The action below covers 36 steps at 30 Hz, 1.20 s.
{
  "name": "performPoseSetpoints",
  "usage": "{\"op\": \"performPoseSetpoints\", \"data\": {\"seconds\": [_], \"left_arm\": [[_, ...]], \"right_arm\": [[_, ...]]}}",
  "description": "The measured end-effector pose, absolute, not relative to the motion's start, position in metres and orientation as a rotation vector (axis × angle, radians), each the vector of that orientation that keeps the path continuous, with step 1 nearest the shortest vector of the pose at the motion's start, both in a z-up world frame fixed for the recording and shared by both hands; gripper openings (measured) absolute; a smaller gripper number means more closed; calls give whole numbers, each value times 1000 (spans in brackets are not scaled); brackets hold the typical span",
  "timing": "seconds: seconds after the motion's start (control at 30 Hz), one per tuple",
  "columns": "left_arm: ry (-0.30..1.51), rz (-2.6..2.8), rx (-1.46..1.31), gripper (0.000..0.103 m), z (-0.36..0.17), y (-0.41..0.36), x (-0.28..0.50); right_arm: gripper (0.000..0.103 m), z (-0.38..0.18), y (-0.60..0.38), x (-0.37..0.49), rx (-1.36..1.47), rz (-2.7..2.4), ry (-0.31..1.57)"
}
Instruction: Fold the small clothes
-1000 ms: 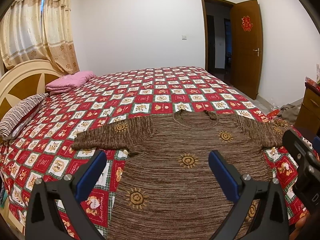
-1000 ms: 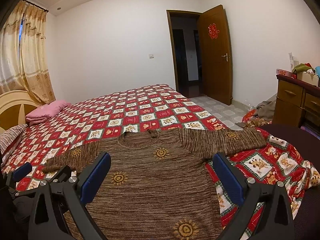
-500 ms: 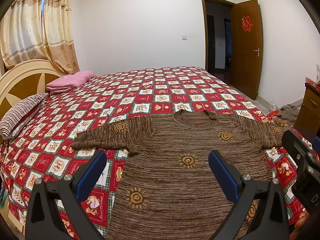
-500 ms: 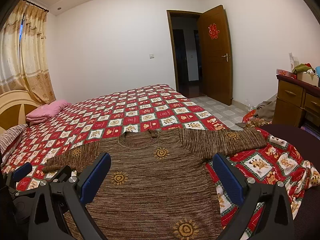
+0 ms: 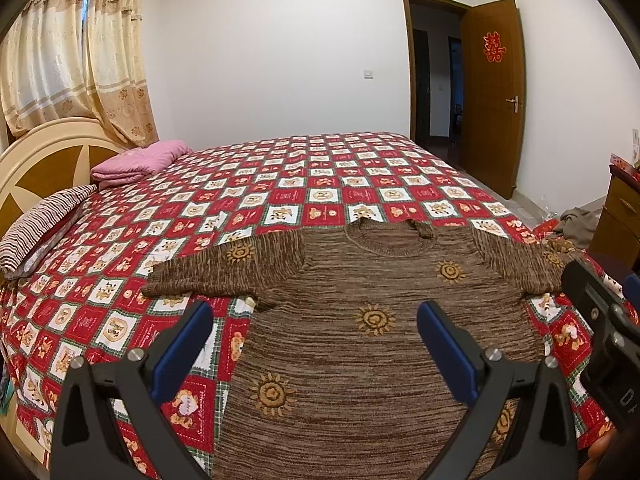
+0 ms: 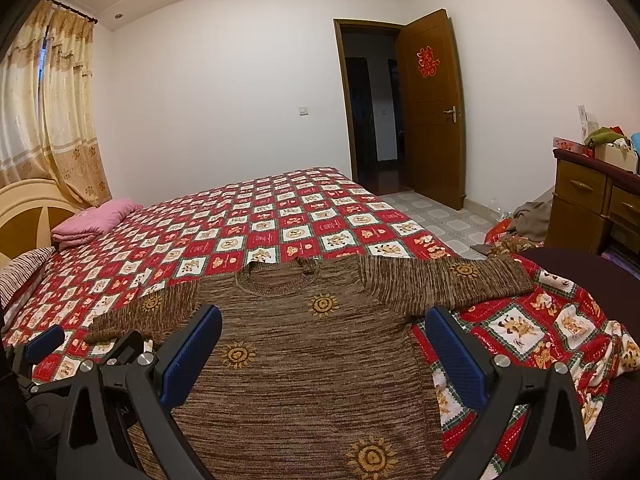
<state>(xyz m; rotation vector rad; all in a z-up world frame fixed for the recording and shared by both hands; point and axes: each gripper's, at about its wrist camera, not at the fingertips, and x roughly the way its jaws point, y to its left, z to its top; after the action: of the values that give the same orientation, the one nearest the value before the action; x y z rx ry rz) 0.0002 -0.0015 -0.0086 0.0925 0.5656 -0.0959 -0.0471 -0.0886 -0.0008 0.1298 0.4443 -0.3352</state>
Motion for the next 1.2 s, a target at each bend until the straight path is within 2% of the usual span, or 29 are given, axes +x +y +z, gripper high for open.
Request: {"op": "performPoseSetpoints", "data": {"seconds": [0.63, 1.2], "left_arm": [[579, -98, 92, 103, -15, -3, 1], [630, -131, 125, 103, -51, -9, 43]], "right_arm": [[102, -7, -90, -45, 137, -329, 463], [102, -40, -124, -17, 111, -374, 510]]}}
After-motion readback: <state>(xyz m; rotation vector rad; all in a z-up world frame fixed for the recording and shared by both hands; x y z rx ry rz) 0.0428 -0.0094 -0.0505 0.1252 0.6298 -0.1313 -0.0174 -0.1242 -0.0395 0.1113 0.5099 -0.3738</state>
